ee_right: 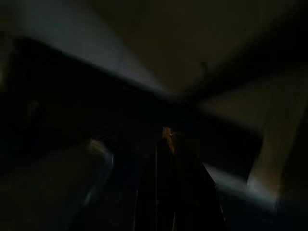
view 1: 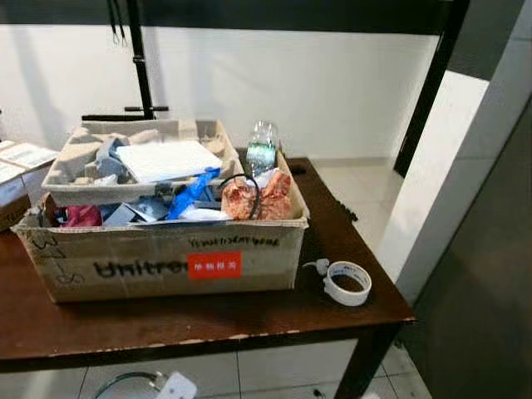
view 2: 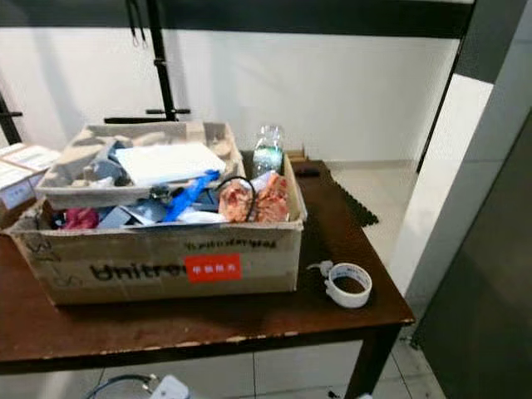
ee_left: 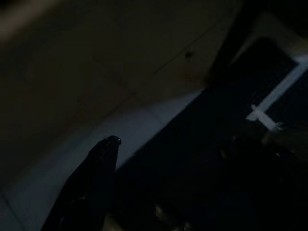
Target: Picking trash to rubbish bin
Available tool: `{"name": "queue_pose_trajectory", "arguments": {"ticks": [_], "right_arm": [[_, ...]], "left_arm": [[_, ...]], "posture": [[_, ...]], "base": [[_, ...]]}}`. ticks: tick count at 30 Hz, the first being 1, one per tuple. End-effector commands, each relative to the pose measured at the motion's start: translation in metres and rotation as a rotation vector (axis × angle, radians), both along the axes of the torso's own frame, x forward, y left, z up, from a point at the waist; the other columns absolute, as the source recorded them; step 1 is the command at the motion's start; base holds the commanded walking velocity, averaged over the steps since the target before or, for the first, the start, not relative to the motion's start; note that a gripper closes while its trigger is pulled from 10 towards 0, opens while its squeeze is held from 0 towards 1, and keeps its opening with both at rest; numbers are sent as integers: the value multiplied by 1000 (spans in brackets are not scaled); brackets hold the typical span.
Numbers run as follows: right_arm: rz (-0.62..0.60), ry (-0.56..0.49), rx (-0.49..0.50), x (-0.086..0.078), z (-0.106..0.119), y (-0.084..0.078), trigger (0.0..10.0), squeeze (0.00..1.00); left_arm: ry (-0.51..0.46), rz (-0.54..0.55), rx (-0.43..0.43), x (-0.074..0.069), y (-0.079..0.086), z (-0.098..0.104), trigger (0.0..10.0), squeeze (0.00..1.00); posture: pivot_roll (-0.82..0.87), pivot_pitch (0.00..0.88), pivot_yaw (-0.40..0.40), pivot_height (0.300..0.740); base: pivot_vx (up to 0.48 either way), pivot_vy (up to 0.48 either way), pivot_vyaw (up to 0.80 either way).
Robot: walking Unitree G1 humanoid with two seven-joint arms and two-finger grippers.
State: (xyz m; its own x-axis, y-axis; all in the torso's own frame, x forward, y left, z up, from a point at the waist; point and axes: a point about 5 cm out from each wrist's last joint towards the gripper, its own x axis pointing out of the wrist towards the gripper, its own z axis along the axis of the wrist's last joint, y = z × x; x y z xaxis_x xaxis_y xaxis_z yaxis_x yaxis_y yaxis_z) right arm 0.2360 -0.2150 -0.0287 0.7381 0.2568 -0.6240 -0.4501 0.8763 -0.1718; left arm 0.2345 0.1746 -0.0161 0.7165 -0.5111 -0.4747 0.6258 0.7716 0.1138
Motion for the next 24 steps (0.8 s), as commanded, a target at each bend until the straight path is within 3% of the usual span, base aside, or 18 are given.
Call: {"name": "queue_pose_trajectory", "arguments": {"ticks": [1,4,5,9,10,11,12,13,15,16,17,18,19,20,24], "right_arm": [[136,-66,37,7,15,8,10000,0],[415,-161,150,18,59,23,10000,0],[415,-161,150,18,59,23,10000,0],[591,-188,357,21,108,38,10000,0],[591,-188,357,21,108,38,10000,0],[624,-200,439,23,127,42,10000,0],[686,-237,576,26,161,48,10000,0],[686,-237,576,26,161,48,10000,0],[722,-294,680,29,192,52,10000,0],[722,-294,680,29,192,52,10000,0],[729,-331,735,32,207,52,10000,0],[723,-416,790,39,233,51,10000,0],[697,-537,857,50,270,47,10000,0],[697,-537,857,50,270,47,10000,0],[619,-669,909,66,305,38,10000,0]], "left_arm": [[-14,-152,-28,-8,-1,7,10000,0],[40,-406,-114,-16,-2,31,10000,0],[40,-406,-114,-16,-2,31,10000,0],[71,-537,-170,-13,-6,61,10000,0],[71,-537,-170,-13,-6,61,10000,0],[55,-565,-191,-9,-9,73,10000,0],[14,-616,-225,-4,-15,97,10000,0],[14,-616,-225,-4,-15,97,10000,0],[-33,-639,-257,2,-20,118,10000,0],[-33,-639,-257,2,-20,118,10000,0],[-59,-652,-278,5,-22,130,10000,0],[-124,-659,-311,13,-25,153,10000,0],[-230,-657,-357,23,-30,189,10000,0],[-230,-657,-357,23,-30,189,10000,0],[-358,-619,-417,37,-32,225,10000,0]], "posture": [[-88,138,-21,740],[-88,139,-19,740],[-88,139,-19,740],[-88,139,-17,740],[-88,139,-17,740],[-86,140,-17,740],[-85,139,-17,740],[-85,139,-17,740],[-83,138,-17,740],[-83,138,-17,740],[-82,138,-18,740],[-82,138,-19,740],[-83,137,-19,740],[-83,137,-19,740],[-84,134,-18,740]], "base": [[0,0,0],[0,0,0],[0,0,0],[0,0,0],[0,0,0],[0,0,0],[0,0,0],[0,0,0],[0,0,0],[0,0,0],[0,0,0],[0,0,0],[0,0,0],[0,0,0],[0,0,0]]}}
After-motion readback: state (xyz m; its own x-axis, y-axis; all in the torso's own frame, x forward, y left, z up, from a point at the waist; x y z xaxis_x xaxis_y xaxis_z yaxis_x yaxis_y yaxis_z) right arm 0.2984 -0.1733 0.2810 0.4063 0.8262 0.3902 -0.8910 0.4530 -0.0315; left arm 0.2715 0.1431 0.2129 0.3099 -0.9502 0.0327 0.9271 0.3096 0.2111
